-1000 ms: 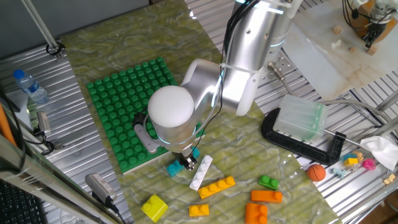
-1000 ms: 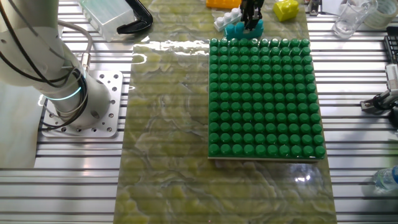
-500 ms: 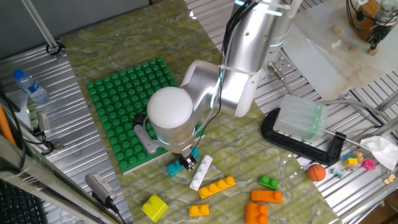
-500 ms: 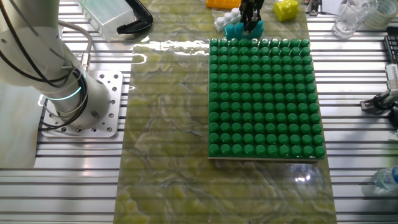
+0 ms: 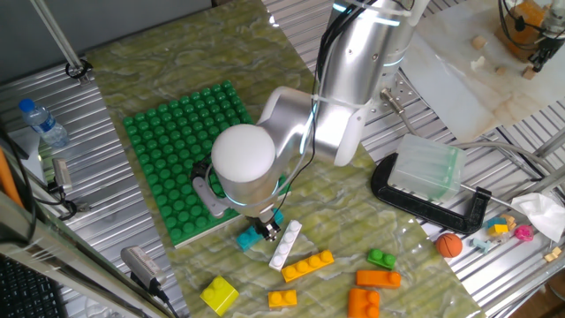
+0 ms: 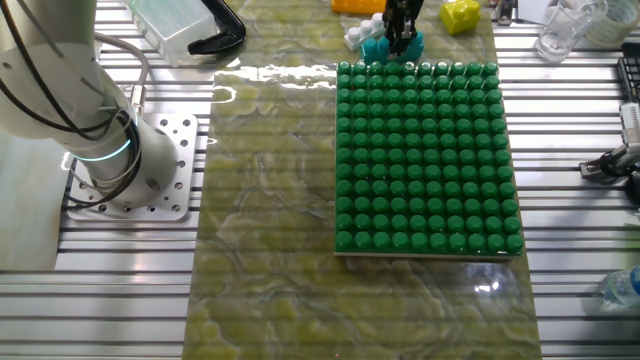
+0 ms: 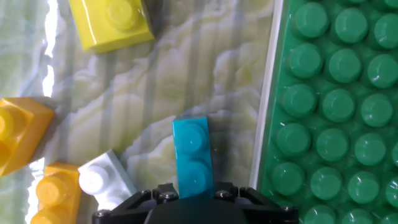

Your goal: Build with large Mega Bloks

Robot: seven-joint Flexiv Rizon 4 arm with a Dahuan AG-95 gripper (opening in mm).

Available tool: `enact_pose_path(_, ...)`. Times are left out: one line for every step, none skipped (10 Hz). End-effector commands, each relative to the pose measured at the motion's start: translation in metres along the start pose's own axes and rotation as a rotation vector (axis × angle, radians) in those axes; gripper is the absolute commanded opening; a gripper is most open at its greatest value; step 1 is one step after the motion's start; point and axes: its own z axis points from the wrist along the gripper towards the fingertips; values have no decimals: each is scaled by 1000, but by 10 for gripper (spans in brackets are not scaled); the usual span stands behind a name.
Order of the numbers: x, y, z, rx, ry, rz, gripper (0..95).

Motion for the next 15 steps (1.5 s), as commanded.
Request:
enact_pose_path(0, 0, 1, -1, -1, 1, 190)
enact_pose_path(0, 0, 1, -2, -3, -2, 190)
enact_pose_path(0, 0, 1, -2, -3, -1, 0)
enact_pose_path(0, 0, 2, -2, -2, -1, 0)
enact_pose_path(0, 0, 2, -2, -2, -5, 0)
enact_pose_path(0, 0, 1, -3, -2, -5, 0)
enact_pose_path(0, 0, -3, -4, -1, -7, 0)
enact_pose_path(1, 0, -8, -5, -3, -4, 0)
enact_pose_path(2, 0, -17, -5, -3, -2, 0)
enact_pose_path(4, 0, -27, -4, -2, -4, 0)
enact_pose_path(6, -1, -39, -3, -3, -11, 0)
enact_pose_path(8, -4, -50, -6, -4, -17, 0)
enact_pose_path(10, -9, -62, -8, -5, -26, 0)
enact_pose_path(12, -24, -82, -18, -9, -60, 0)
enact_pose_path(13, -34, -90, -24, -19, -69, 0)
